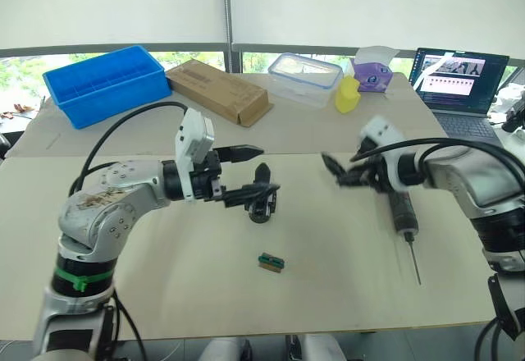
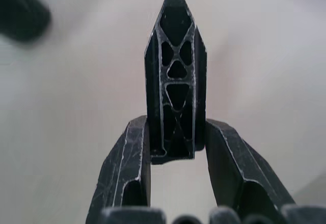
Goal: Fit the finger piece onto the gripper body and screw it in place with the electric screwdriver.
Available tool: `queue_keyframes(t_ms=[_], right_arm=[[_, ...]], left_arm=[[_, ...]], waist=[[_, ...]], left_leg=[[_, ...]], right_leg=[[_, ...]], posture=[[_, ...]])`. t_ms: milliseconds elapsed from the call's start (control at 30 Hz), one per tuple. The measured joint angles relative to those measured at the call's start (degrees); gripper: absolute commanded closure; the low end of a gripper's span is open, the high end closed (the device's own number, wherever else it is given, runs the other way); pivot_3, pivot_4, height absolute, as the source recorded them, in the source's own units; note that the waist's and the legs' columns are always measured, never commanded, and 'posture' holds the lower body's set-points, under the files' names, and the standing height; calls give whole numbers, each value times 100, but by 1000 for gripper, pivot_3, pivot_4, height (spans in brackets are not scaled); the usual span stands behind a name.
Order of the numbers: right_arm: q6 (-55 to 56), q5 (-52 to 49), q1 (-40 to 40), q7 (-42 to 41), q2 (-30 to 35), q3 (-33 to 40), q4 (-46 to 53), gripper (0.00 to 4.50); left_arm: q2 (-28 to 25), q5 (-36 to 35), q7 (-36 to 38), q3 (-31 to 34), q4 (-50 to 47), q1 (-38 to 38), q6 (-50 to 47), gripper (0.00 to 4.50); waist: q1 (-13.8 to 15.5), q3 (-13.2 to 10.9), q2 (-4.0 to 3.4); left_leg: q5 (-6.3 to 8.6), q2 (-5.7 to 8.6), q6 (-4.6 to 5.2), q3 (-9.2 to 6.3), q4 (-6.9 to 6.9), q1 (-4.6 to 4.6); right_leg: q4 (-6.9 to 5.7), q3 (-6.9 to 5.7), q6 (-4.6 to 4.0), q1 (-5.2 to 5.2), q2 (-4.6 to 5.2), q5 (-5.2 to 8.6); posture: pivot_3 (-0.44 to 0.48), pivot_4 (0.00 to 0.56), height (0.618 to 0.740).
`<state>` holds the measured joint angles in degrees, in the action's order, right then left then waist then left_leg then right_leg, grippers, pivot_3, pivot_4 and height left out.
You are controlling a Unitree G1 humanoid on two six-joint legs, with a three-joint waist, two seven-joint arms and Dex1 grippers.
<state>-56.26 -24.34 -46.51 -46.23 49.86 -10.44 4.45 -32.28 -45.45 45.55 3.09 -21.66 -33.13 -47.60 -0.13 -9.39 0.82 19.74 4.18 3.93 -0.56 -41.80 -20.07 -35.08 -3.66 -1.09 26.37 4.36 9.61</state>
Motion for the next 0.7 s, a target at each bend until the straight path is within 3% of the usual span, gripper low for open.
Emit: queue_keyframes(t_ms=[100, 233, 467, 567, 633, 700], right_arm=[[643, 87, 180, 354, -306, 536, 664, 3368], [1086, 285, 407, 990, -1043, 673, 1213, 3368], [1459, 633, 1131, 1424, -1420, 588, 1892, 3368], [1459, 693, 1230, 1451, -1493, 529, 2036, 3368], [1459, 735, 1230, 1475, -1516, 525, 2091, 3368], [1459, 742, 1231, 1490, -1590, 515, 2119, 3368]], left_arm=[[615, -54, -828, 45, 222, -195, -244, 0], [1436, 9, -1776, 123, 844, -784, -378, 0], [2258, -212, -2638, 508, 1162, -904, -409, 0], [2382, -362, -2843, 691, 1172, -905, -408, 900], [2400, -442, -2936, 749, 1208, -905, -474, 1806], [2417, -563, -2980, 750, 1228, -904, -608, 1832]], waist=[[56, 0, 0], [106, 1, 1], [80, 1, 1], [70, 1, 1], [74, 1, 1], [74, 1, 1]], left_leg=[[-4, -1, -7, -8, 0, 0], [-8, 2, -11, -8, -3, 3], [-8, 12, -12, -5, -2, 8], [-15, 10, -24, -3, 4, 22], [-18, 8, -29, -7, 8, 26], [-18, 6, -29, -9, 10, 26]], right_leg=[[-4, -7, 0, -1, -2, 0], [-5, -5, -3, -7, -1, -2], [-2, -6, -3, -7, -3, -2], [-12, -1, -3, -10, -4, -2], [-15, -2, -3, -9, -5, -2], [-16, -2, -3, -9, -7, -2]], posture=[[0, 150, 740], [0, 150, 740], [0, 150, 740], [0, 150, 740], [0, 150, 740], [0, 150, 740]])
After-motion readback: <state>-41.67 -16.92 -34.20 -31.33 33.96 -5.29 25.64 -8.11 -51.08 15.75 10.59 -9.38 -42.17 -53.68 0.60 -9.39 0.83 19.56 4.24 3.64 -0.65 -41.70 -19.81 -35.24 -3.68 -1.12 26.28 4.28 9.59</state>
